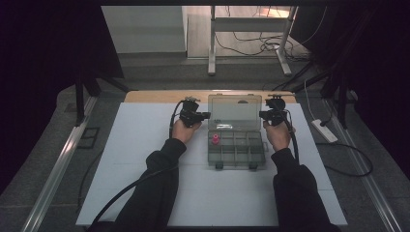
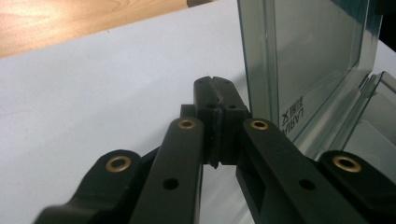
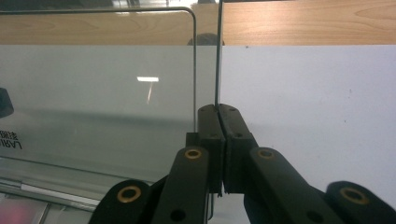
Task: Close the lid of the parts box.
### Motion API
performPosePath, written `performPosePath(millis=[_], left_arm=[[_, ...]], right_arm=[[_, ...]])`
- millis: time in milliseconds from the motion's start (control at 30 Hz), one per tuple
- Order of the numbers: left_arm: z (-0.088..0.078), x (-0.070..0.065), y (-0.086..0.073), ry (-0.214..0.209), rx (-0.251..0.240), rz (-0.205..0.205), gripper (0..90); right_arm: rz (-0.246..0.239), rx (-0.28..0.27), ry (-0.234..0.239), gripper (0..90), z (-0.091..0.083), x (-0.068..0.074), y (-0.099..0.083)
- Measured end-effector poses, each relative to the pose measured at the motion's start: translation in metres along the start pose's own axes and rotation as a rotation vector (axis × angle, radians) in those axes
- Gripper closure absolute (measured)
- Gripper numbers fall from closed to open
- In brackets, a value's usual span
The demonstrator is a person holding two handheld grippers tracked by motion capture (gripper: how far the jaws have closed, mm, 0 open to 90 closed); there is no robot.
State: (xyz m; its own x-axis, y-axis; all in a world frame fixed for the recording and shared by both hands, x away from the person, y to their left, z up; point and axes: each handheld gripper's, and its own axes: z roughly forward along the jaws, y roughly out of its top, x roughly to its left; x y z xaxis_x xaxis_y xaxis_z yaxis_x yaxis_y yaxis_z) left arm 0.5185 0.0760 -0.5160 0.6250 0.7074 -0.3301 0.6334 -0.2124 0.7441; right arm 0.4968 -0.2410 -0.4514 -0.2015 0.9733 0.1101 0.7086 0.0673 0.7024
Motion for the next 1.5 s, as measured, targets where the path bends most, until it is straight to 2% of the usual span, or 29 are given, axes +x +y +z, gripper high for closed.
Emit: performPosePath(millis=[233,533,667,1200,1500], left_arm=[[-0.006,-0.003,0.004,-0.002,-0.022,0.013,88.7],[-0.016,-0.008,0.009,-0.006,-0.019,0.051,88.8],[-0.021,-0.009,0.012,-0.017,-0.024,0.054,88.8],[-0.031,-0.02,0.014,-0.011,0.005,0.131,88.8],[-0.035,-0.028,0.01,-0.012,0.02,0.158,88.8]], right_arm=[[-0.006,-0.007,0.006,88.3,-0.005,0.001,-0.001],[-0.018,-0.019,0.013,88.3,-0.014,0.002,-0.005],[-0.021,-0.026,0.019,88.3,-0.018,0.002,-0.006],[-0.039,-0.036,0.035,88.3,-0.033,0.003,-0.015],[-0.048,-0.042,0.051,88.2,-0.042,0.003,-0.021]])
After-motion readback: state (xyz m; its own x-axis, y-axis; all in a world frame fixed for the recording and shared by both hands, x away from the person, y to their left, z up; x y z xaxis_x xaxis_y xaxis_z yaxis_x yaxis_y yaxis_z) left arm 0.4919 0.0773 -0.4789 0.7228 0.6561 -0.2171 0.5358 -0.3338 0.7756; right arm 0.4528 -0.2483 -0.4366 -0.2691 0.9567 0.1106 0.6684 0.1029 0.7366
